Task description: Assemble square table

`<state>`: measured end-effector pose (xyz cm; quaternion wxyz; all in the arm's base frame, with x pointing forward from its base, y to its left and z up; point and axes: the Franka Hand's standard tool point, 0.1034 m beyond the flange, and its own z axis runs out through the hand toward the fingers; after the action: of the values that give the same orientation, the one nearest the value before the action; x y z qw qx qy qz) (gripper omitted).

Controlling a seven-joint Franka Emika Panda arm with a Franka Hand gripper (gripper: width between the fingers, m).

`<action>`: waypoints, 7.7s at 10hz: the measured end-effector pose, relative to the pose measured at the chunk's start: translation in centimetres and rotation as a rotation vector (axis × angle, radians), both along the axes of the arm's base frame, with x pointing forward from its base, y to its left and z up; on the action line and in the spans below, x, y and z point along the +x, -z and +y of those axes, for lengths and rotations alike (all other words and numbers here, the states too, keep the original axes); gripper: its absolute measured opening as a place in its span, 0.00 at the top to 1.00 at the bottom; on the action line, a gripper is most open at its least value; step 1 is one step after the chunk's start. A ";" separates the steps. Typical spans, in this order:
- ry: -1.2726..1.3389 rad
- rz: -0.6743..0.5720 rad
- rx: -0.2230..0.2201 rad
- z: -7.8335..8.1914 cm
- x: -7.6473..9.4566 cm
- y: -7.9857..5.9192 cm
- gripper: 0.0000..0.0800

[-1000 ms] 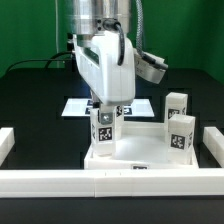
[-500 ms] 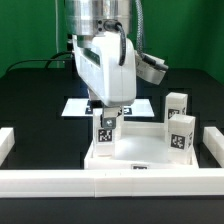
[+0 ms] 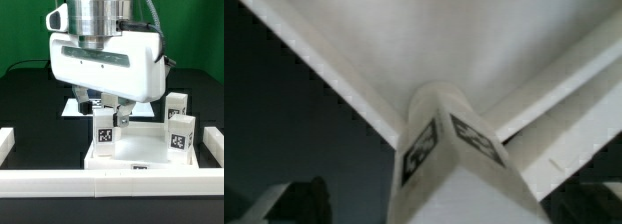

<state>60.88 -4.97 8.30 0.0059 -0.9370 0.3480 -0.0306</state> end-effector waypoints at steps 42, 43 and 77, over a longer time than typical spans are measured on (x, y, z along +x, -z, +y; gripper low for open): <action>-0.493 -0.005 -0.078 -0.5 1.6 -0.1 0.19; -0.548 -0.005 -0.084 -0.5 1.6 -0.1 0.19; -0.467 -0.011 -0.134 0.0 1.5 0.4 0.19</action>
Offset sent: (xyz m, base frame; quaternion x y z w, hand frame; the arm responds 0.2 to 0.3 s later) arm -0.0038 0.0106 -0.0019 0.0090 0.0062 -0.1974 0.9803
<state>62.39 -4.97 7.86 -0.0475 -0.9901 0.1193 -0.0563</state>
